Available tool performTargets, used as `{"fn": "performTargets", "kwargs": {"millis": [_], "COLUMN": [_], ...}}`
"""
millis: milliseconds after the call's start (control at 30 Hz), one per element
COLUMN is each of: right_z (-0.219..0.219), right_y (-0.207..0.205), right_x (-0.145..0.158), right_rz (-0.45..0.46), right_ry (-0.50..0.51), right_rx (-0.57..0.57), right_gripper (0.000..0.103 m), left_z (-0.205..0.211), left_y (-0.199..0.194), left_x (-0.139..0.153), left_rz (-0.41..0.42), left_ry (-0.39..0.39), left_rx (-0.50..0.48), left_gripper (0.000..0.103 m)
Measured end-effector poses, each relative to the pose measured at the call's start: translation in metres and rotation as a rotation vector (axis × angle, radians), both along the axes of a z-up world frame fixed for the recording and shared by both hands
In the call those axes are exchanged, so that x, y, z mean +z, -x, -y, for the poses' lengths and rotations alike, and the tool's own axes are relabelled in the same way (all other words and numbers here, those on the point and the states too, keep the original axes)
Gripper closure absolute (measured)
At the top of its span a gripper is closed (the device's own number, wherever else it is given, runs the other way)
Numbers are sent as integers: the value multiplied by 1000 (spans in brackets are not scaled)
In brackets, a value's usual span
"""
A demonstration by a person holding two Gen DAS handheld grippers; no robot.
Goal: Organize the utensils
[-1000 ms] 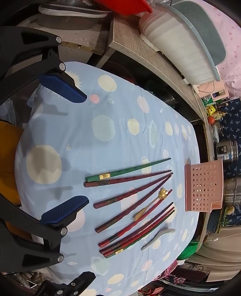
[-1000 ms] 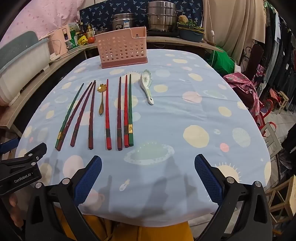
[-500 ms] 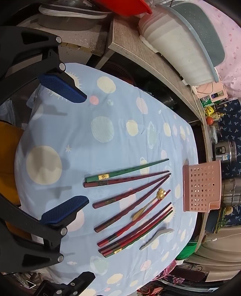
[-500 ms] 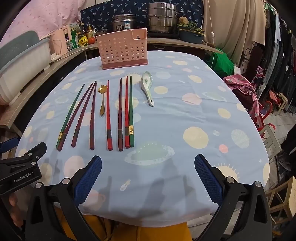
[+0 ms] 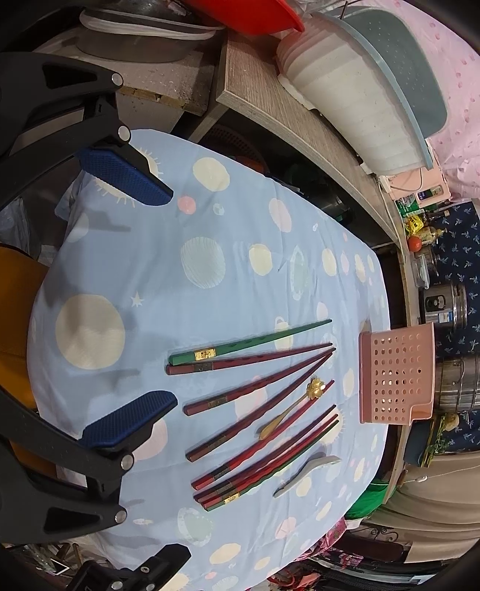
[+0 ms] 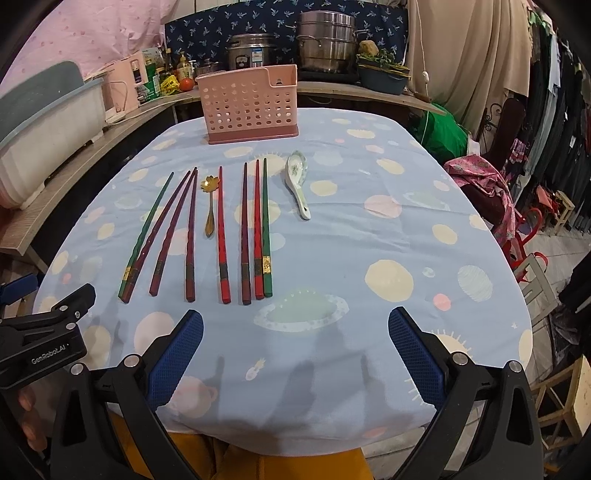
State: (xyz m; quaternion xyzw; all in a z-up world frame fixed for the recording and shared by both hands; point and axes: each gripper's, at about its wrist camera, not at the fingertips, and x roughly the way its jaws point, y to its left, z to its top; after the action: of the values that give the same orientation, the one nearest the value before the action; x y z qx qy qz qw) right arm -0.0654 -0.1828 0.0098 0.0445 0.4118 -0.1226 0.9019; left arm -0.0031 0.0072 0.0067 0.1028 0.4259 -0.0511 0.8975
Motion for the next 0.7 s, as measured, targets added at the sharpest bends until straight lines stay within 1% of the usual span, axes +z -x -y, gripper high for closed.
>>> {"fn": "performTargets", "kwargs": {"millis": [700], "right_z": [0], "right_y": [3], "right_x": [1], "right_rz": [4], "right_ry": [-2], "right_rx": [-9], "right_gripper": [7], "left_z": [-1], "left_y": [2], "left_x": [-1], "left_rz": [-7], "left_ry": [2], "left_rx": [0], "left_gripper": [7]}}
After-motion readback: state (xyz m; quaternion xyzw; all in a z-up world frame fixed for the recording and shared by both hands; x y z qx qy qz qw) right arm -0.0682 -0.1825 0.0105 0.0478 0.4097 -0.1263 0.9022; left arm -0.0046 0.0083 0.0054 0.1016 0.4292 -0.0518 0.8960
